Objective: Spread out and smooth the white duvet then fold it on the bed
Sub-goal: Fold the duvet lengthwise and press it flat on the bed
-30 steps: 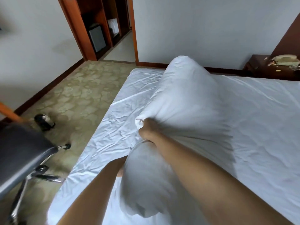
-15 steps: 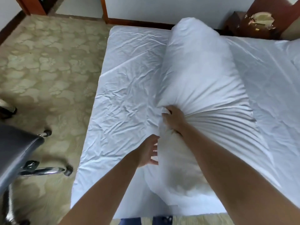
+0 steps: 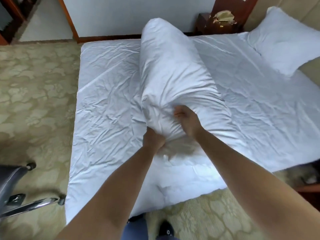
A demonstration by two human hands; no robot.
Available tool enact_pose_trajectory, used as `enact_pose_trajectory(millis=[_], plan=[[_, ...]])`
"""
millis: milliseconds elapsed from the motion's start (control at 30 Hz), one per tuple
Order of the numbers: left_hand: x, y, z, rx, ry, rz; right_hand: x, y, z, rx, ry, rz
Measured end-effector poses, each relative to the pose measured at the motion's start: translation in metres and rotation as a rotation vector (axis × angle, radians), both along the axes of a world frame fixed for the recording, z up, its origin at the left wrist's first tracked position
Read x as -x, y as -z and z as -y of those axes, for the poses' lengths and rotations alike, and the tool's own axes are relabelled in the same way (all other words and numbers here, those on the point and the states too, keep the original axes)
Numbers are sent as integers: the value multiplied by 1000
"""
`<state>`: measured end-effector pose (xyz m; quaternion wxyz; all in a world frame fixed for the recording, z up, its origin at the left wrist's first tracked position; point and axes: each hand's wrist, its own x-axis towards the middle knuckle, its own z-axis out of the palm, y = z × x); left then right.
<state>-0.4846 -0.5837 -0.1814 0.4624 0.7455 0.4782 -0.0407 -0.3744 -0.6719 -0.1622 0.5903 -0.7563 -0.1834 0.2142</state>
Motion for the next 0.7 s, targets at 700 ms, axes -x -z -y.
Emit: enact_pose_trajectory(millis=[700], plan=[[14, -138, 38, 758, -113, 246, 21, -84, 78, 437, 23, 1129]])
